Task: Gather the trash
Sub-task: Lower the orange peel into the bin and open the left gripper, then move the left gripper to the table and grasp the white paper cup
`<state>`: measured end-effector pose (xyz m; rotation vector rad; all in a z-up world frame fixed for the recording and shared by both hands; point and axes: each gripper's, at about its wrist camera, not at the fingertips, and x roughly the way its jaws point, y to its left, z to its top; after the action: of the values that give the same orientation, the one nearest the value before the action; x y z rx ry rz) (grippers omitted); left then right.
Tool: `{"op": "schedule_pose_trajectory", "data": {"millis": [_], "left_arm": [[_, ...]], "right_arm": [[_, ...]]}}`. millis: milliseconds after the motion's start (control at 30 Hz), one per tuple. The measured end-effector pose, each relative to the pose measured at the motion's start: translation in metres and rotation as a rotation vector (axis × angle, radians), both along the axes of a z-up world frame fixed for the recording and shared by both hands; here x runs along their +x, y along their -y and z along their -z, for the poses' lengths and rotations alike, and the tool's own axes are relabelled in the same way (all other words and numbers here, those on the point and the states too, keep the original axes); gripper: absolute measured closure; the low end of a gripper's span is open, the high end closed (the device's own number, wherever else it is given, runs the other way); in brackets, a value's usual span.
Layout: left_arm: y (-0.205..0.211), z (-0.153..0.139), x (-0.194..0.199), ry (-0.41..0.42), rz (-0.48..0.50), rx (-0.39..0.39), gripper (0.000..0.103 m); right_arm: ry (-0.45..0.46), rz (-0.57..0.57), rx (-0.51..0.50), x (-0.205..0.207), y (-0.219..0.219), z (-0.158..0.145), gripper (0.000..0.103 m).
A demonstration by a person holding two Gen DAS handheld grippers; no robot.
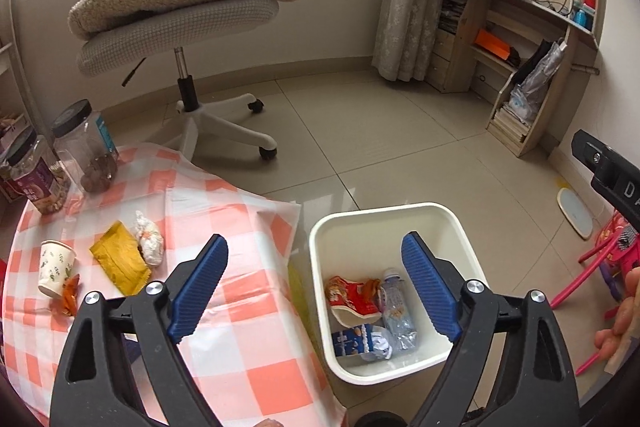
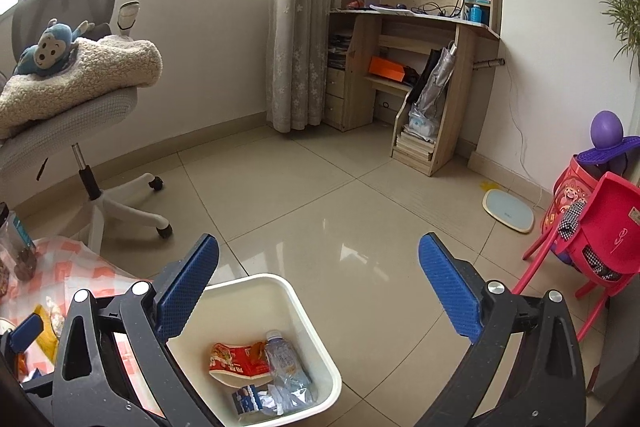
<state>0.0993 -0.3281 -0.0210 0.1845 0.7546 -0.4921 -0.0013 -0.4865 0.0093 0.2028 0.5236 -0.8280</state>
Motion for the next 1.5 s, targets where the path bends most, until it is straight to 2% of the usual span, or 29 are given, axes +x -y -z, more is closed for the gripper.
{"op": "schedule_pose_trajectory", "data": {"millis": [200,433,633,767,867,1033,1200,1367,1500], "left_arm": [[-0.039,-0.01,0.007,0.12,-0.159,-0.019,0.008],[-0.077,-0.014,0.025,0.113,-0.235,-0.045,0.007],[-0.11,-0.006,0.041,0.098,-0.29,-0.024,0.007],[-0.139,0.004,0.061,0.027,-0.352,-0.01,0.007],[-0.162,0.017,0.079,-0.034,-0.399,0.03,0.007],[-0.208,0.037,0.108,-0.087,-0.502,0.094,0.007],[-0.266,0.058,0.152,-0.169,-0.619,0.137,0.007],[-0.309,0.085,0.191,-0.29,-0.641,0.129,0.007],[-0.327,0.115,0.21,-0.438,-0.596,0.086,0.007]], "right_arm": [[0.002,-0.015,-0.069,0.009,-0.026,0.001,0.007],[-0.053,-0.082,-0.105,0.036,-0.064,0.009,0.007],[-0.087,-0.151,-0.113,0.063,-0.1,0.014,0.007],[-0.11,-0.2,-0.071,0.081,-0.121,0.019,0.007],[-0.126,-0.238,-0.046,0.095,-0.139,0.024,0.007],[-0.152,-0.3,-0.037,0.117,-0.171,0.032,0.007],[-0.196,-0.366,-0.023,0.137,-0.2,0.045,0.007],[-0.248,-0.442,-0.017,0.153,-0.226,0.058,0.007],[-0.29,-0.508,0.01,0.167,-0.236,0.066,0.007]]}}
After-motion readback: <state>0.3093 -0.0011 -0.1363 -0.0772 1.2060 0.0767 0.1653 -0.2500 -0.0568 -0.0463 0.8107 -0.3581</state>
